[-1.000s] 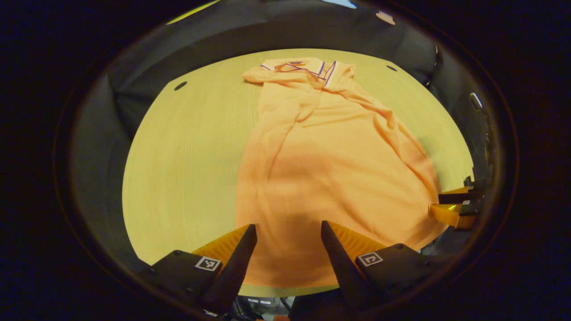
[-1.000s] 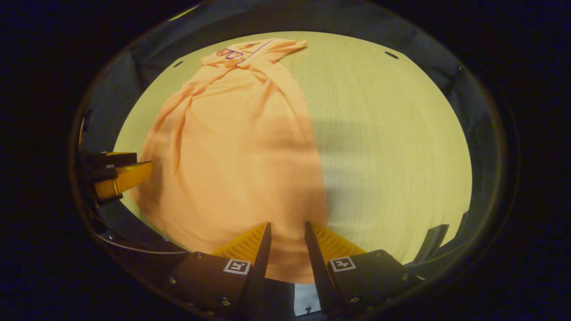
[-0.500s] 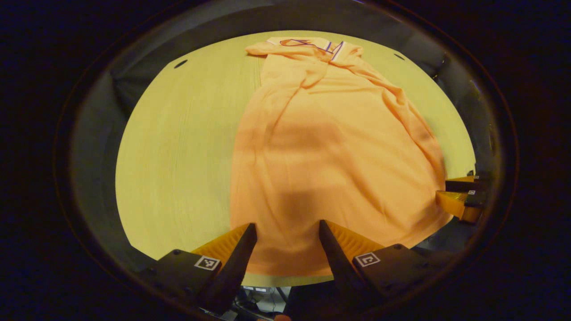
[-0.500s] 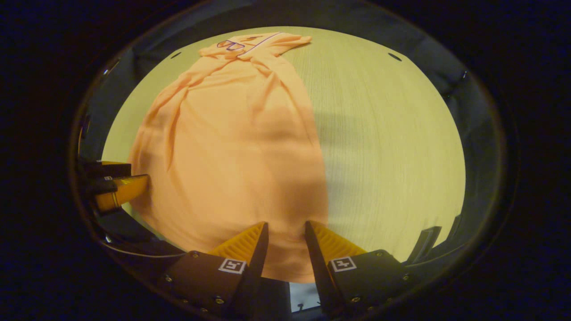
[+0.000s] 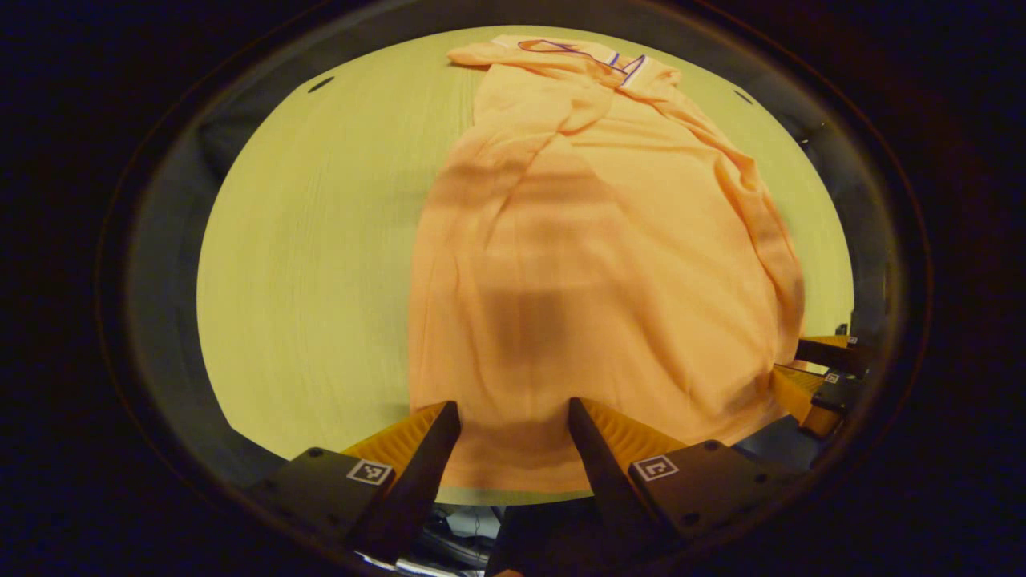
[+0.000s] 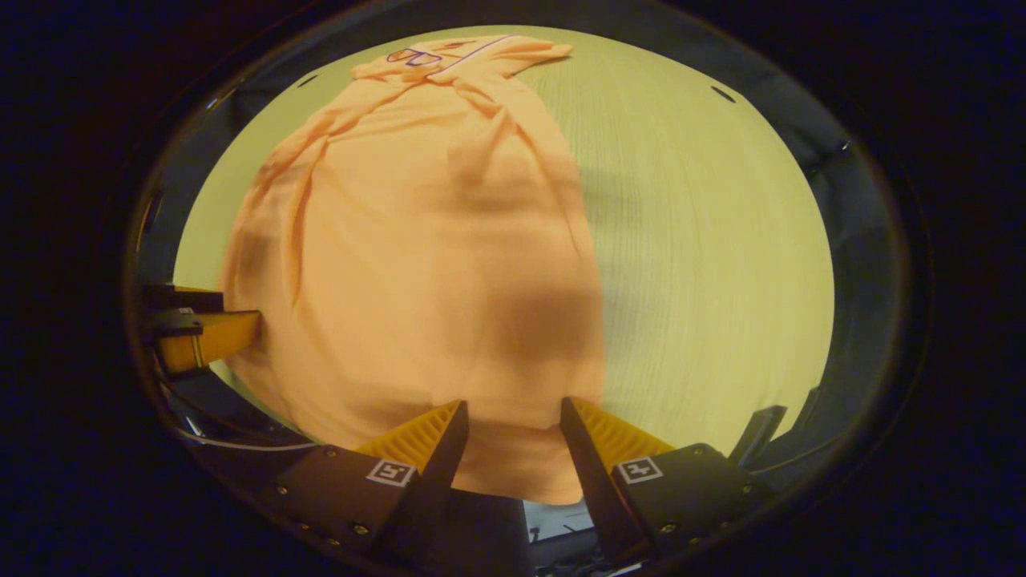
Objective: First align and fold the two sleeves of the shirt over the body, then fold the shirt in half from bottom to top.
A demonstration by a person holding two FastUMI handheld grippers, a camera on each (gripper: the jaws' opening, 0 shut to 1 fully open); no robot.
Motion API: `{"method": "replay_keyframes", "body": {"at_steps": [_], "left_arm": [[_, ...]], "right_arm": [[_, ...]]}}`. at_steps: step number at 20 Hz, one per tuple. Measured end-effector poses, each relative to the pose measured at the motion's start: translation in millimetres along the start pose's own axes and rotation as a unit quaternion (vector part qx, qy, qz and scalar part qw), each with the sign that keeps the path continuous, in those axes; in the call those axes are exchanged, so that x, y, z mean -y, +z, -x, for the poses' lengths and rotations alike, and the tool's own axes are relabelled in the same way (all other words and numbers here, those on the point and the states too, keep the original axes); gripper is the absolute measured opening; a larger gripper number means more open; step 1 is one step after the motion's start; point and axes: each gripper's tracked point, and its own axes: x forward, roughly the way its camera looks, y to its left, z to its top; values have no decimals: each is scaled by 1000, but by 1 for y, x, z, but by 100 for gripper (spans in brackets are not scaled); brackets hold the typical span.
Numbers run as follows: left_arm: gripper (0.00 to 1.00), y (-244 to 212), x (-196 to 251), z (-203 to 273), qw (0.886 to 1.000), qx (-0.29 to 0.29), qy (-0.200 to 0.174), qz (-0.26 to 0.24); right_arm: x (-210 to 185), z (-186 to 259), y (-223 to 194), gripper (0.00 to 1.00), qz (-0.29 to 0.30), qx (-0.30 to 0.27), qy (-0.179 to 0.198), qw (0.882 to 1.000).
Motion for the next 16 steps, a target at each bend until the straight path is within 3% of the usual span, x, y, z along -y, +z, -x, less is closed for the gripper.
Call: {"method": "replay_keyframes", "body": {"at_steps": [2, 4, 5, 6, 8, 11, 13, 16], "left_arm": [[89, 1, 1, -1, 1000, 6, -3, -3], [61, 4, 1, -1, 1000, 14, -3, 5], [47, 5, 3, 0, 1000, 13, -4, 7], [42, 4, 4, -1, 1000, 14, -5, 10], [17, 4, 6, -1, 1000, 17, -7, 18], [10, 6, 6, -4, 1000, 21, -10, 18], [6, 5, 6, 0, 999, 27, -14, 22], [6, 5, 5, 1, 999, 27, -20, 31]], "right_arm": [[-2, 1, -1, 76, -2, -4, 2, 1000], [-1, -1, 0, 70, -5, 0, 3, 1000], [-4, 2, 4, 52, -14, 4, 3, 1000], [-3, 0, 5, 27, -19, 6, 4, 1000], [-5, 0, 5, 6, -19, 5, 3, 1000], [-5, 4, 1, 6, -27, 9, 8, 1000], [-4, 2, 5, 0, -25, 5, 9, 1000], [-5, 1, 5, 0, -27, 6, 11, 1000]]}}
